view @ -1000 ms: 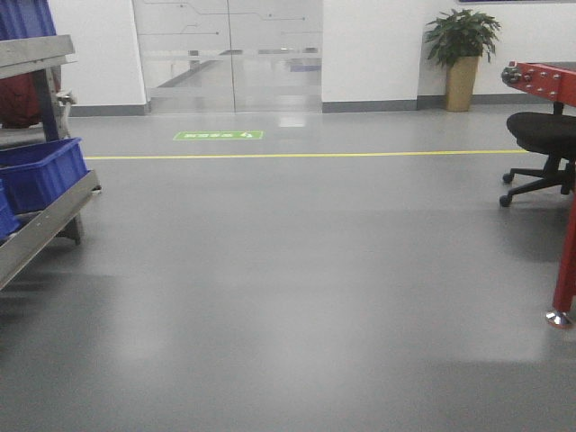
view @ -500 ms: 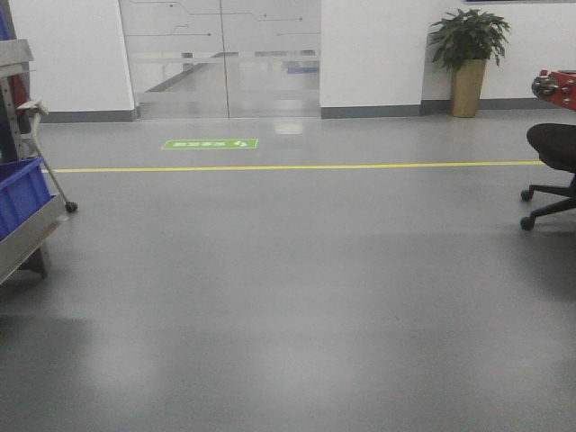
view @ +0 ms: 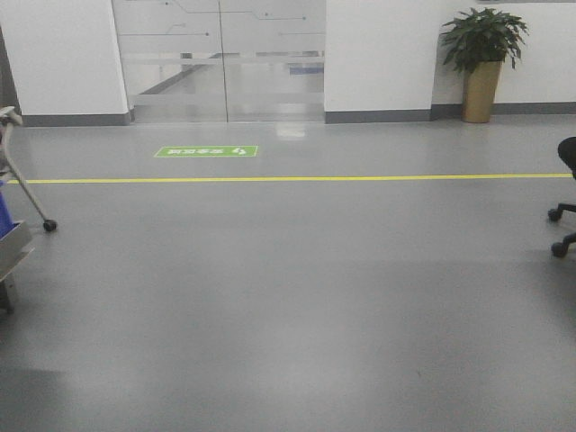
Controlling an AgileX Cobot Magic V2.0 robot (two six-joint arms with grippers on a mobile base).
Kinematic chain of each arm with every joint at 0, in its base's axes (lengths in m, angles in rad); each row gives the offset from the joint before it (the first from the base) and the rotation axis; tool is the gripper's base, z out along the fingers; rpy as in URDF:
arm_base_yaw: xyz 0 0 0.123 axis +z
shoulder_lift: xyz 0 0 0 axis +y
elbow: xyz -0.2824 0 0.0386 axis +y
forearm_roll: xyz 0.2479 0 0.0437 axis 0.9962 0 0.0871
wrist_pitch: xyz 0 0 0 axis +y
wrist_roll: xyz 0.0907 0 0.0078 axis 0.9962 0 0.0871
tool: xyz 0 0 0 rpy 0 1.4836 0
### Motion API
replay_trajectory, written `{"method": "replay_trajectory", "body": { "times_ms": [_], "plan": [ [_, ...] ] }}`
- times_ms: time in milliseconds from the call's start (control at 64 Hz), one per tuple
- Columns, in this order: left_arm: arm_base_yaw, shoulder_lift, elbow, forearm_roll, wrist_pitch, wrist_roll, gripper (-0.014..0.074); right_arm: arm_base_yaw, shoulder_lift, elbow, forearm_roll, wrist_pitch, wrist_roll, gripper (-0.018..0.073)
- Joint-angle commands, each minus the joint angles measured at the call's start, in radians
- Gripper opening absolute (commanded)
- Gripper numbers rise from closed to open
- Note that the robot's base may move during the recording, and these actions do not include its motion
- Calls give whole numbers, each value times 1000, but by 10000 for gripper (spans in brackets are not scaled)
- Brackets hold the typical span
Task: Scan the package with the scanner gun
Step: 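Drive the base forward and turn toward the red-framed table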
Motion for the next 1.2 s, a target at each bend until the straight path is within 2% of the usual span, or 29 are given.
{"method": "replay_trajectory", "body": {
  "times_ms": [0,1188],
  "plan": [
    [-5,2,-2,0,-17,-7,-92,0,3,-8,-4,-20,-3,-162],
    [-5,2,-2,0,-17,-7,-92,0,3,-8,-4,-22,-3,-162]
  ]
}}
